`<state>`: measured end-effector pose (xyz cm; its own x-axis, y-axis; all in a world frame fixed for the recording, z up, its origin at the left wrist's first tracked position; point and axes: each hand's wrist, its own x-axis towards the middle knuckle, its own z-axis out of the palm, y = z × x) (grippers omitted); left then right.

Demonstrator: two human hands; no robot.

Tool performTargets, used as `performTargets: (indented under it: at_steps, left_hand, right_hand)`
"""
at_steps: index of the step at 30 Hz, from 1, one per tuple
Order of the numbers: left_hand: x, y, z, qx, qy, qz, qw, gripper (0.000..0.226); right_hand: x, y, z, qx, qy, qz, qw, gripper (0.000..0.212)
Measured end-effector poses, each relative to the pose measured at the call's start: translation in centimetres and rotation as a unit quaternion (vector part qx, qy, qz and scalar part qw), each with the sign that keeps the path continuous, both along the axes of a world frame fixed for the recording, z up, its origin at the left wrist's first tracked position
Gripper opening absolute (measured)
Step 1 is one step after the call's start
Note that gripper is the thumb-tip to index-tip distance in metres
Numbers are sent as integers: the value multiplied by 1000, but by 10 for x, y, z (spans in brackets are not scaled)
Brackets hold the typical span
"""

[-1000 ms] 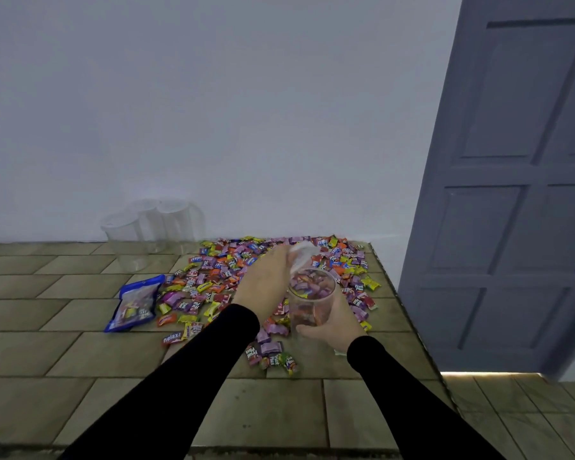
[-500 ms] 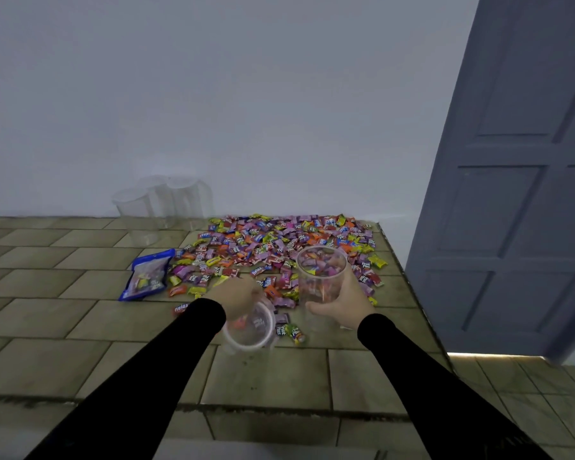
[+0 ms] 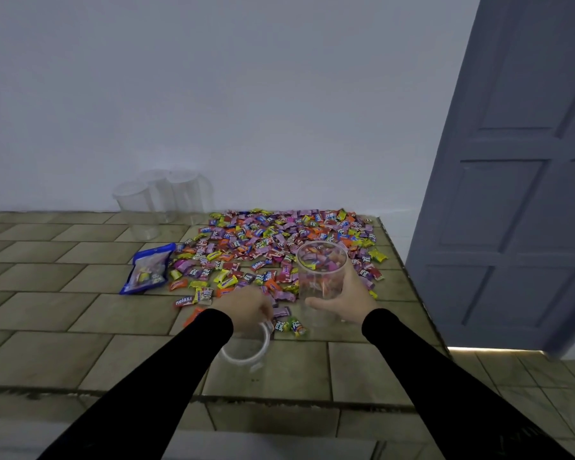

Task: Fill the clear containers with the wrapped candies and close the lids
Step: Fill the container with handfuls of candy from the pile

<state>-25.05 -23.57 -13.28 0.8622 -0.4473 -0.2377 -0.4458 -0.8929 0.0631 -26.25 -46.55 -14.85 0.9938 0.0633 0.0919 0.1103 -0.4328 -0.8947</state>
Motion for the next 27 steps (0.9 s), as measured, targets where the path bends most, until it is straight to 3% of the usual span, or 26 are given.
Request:
performTargets:
  at_steps: [3, 6, 11, 14, 16, 21, 27]
  left_hand:
    - [0, -7, 7, -23, -15, 13, 1000, 29]
    - [-2, -21, 10, -38, -24, 12, 999, 25]
    - [-12, -46, -13, -6, 5, 45, 999, 64]
    - [-10, -53, -18, -25, 20, 90, 995, 59]
    - [-9, -56, -18, -44, 30, 111, 992, 55]
    - [-2, -59, -22, -79, 30, 127, 988, 45]
    - [13, -62, -22, -95, 6, 136, 986, 31]
  right_hand:
    - [-5, -7, 4, -37, 9, 15, 999, 105]
    - [-6, -23, 2, -163, 13, 41, 986, 108]
    - [-9, -40, -9, -237, -29, 22, 971, 66]
    - [-3, -39, -23, -314, -98, -36, 944, 43]
    - [-2, -35, -29, -372, -97, -69, 921, 34]
    - [0, -26, -46, -431, -43, -80, 898, 38]
    - [9, -28, -59, -400, 13, -53, 915, 43]
